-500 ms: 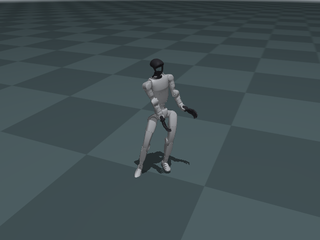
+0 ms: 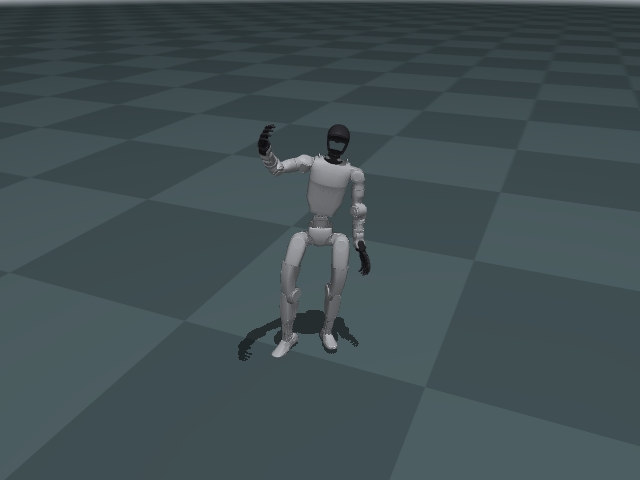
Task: Dance
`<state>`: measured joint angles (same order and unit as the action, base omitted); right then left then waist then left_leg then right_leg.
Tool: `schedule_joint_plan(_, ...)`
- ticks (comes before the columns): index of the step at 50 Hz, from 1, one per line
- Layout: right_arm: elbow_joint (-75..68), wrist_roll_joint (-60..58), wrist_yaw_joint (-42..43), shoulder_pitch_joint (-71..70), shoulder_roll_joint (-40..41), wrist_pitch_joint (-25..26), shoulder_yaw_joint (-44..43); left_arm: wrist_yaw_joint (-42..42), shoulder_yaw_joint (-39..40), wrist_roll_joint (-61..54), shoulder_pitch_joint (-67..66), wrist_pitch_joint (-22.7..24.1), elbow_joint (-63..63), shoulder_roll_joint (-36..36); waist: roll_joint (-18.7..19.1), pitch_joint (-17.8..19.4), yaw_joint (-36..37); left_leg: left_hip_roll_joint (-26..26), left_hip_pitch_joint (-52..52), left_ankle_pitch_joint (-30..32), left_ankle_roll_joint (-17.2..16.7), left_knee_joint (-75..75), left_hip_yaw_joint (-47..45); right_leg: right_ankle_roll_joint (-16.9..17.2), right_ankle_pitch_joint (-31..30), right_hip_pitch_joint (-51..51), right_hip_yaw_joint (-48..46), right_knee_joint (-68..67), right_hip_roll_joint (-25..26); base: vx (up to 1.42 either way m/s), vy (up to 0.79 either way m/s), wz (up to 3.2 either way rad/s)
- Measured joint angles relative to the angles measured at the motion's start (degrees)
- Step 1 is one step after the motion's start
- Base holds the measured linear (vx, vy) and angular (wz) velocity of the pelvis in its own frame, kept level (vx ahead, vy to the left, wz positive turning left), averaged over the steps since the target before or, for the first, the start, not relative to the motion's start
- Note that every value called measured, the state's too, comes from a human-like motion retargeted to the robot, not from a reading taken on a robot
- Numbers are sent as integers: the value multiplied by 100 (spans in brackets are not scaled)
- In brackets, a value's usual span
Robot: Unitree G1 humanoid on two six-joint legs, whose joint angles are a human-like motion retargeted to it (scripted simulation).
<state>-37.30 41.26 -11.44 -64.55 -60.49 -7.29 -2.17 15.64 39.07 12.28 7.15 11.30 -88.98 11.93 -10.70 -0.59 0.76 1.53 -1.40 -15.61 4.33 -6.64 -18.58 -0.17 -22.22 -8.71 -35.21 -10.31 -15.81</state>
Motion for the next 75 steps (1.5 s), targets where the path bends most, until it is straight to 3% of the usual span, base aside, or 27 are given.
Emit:
schedule_joint_plan(4,-206,-86,1137,-669,-54,-792,302,219,532,-346,-301,82,34,37,-36,-282,-319,-324,193,-337,-137,37,-503,-110,777,71,-546,134,483,-25,-26,-151)
schedule_joint_plan(8,-222,-201,2019,-1113,-338,-1476,536,307,991,-1509,-153,386,-10,117,-86,-372,-558,-403,522,-631,-143,16,-763,-10,1444,55,-81,56,772,-33,-28,-124)
schedule_joint_plan(15,-101,-1038,3206,-1499,-531,-2085,735,519,1874,-3446,1431,1971,78,1093,-288,-476,-748,-710,1340,-428,-65,-834,-2230,-4,1921,39,1248,-216,1144,-30,-32,-173)
schedule_joint_plan(17,-94,-1300,3484,-1545,-388,-2285,788,456,1775,-3570,2050,2064,8,1869,-523,-505,-846,-1004,1122,190,271,-2095,-1892,-118,2034,144,1706,-254,1141,-29,-42,-237)
schedule_joint_plan(18,-106,-1381,3612,-1545,-352,-2362,834,377,1612,-3587,2384,2060,-51,2317,-624,-494,-787,-1212,869,511,680,-2961,-1632,-211,2072,218,2026,-264,1187,-17,-62,-336)
schedule_joint_plan(20,-98,-1454,3852,-1539,-250,-2434,937,261,1031,-3685,3117,2068,-112,3288,-425,-314,-268,-2261,436,1048,1067,-4891,-483,-866,2267,629,2754,-254,2288,-3,-107,-439)
schedule_joint_plan(22,-52,-1577,4051,-1599,-223,-2530,1108,267,407,-3821,3989,2111,105,3774,-206,-250,-8,-2091,-405,1449,1067,-5898,1093,-1298,2155,685,3278,-242,2879,-30,-81,-357)
schedule_joint_plan(23,-31,-1675,4138,-1646,-223,-2586,1189,228,125,-3872,4447,2199,331,3856,-153,-275,13,-1770,-775,1289,1067,-6123,1606,-1351,2076,619,3483,-268,2966,-43,-30,-252)
schedule_joint_plan(27,-6,-1982,4389,-1756,-218,-2659,1678,-131,-731,-3819,5873,2555,1693,3359,75,-529,25,-964,-1728,427,1067,-5693,2343,-1329,1906,465,4153,-393,3022,-24,16,-204)
schedule_joint_plan(30,31,-2028,4340,-1866,-268,-2598,2360,-474,-1516,-3903,6530,2570,2606,2855,286,-773,43,420,-1718,1563,879,-3889,2927,-916,1935,551,4997,-480,2562,10,75,-205)
schedule_joint_plan(32,23,-2055,4279,-1900,-224,-2565,2697,-936,-1886,-3940,6915,2554,3074,2606,482,-821,136,984,-1355,2280,-187,-2629,4460,-902,1922,623,5518,-633,2782,30,17,-242)
schedule_joint_plan(34,6,-2079,4224,-1919,-168,-2524,2984,-1359,-2209,-3970,7313,2486,3421,2298,732,-832,212,953,-911,2508,-1255,-1434,5755,-894,1879,746,6000,-741,3077,34,0,-249)
schedule_joint_plan(35,2,-2092,4193,-1931,-123,-2504,3112,-1541,-2369,-3973,7516,2449,3572,2147,866,-816,252,866,-709,2586,-1679,-942,6231,-882,1848,822,6258,-788,3234,44,9,-288)
schedule_joint_plan(36,21,-2099,4132,-1952,-48,-2481,3244,-1678,-2519,-3966,7680,2421,3702,2028,968,-719,344,875,-435,2928,-1831,-758,6016,-829,1936,1047,6662,-922,3284,42,16,-304)
schedule_joint_plan(38,57,-2109,4021,-2073,89,-2421,3492,-1917,-2804,-3921,8053,2304,3932,1799,1092,-631,355,811,-321,3015,-1681,-819,5623,-783,1778,1157,7172,-890,3379,16,4,-256)
schedule_joint_plan(40,76,-2095,3885,-2174,262,-2396,3719,-1987,-3106,-3804,8363,2146,4067,1535,1221,-658,273,561,-356,2890,-1014,-838,4599,-801,1686,1205,7398,-798,3351,18,1,-211)
schedule_joint_plan(42,100,-1986,3656,-2136,424,-2290,3919,-2081,-3415,-3733,8491,2108,4143,1202,1252,-769,147,687,-109,2715,-508,-699,4569,-738,1730,1222,7393,-781,3175,41,-1,-198)
schedule_joint_plan(45,286,-1849,3191,-1952,692,-2071,4024,-2173,-3712,-3763,8624,2194,4169,735,1341,-878,-191,597,39,2471,-548,-584,4116,-297,2029,1116,7155,-862,2974,36,-7,-190)
schedule_joint_plan(50,930,-1108,2082,-1750,504,-1867,4077,-2348,-3918,-3861,8906,2362,4094,133,1435,-881,14,341,127,1998,-369,-501,2626,-287,2959,628,6198,-997,2536,4,-10,-284)
schedule_joint_plan(55,1431,-85,3,-1242,-38,-1513,3290,-2731,-3616,-3482,8912,2237,4119,566,1762,-838,664,178,46,1987,178,-629,1445,-963,4014,214,3443,-1272,1309,-10,3,-356)
schedule_joint_plan(57,1359,56,-658,-957,-67,-1338,2608,-2658,-3313,-3386,8929,2307,4109,935,1933,-779,902,184,-33,1794,298,-721,1157,-1142,3901,319,2056,-1176,759,-19,20,-330)
schedule_joint_plan(60,1021,293,-1940,-304,294,-1013,1102,-2779,-2929,-3466,8911,2269,4043,1402,2052,-731,1225,187,-65,1379,364,-849,699,-1074,3458,486,769,-1039,434,-10,17,-299)
schedule_joint_plan(63,518,724,-3283,405,903,-686,-486,-2988,-2573,-3677,8832,2168,3919,1734,2136,-660,1442,197,103,873,253,-947,262,-904,2778,337,662,-1305,296,-4,19,-234)
schedule_joint_plan(65,116,1135,-3923,717,1321,-499,-1413,-3102,-2366,-3849,8725,2135,3849,1994,2165,-538,1551,398,165,662,125,-1055,377,-287,2138,271,788,-1333,183,-5,22,-195)
schedule_joint_plan(67,-433,1915,-4278,1066,1615,-517,-2293,-3236,-2270,-3966,8608,2090,3722,2226,2058,-493,1604,560,40,530,30,-1411,544,63,1951,49,1212,-1505,127,2,11,-142)
schedule_joint_plan(70,-1259,3183,-4210,1686,1725,-419,-3575,-3334,-2247,-4130,8458,2035,3562,2479,1766,-534,1661,633,-267,179,249,-2135,124,299,2118,-507,1708,-2194,-39,4,4,-74)
schedule_joint_plan(75,-2821,3621,-3791,2601,1469,-567,-5604,-3180,-1858,-4099,8323,2232,3525,2522,1472,-224,1590,730,-405,-407,492,-3243,-343,236,2489,-1159,1950,-3568,-547,2,7,-26)
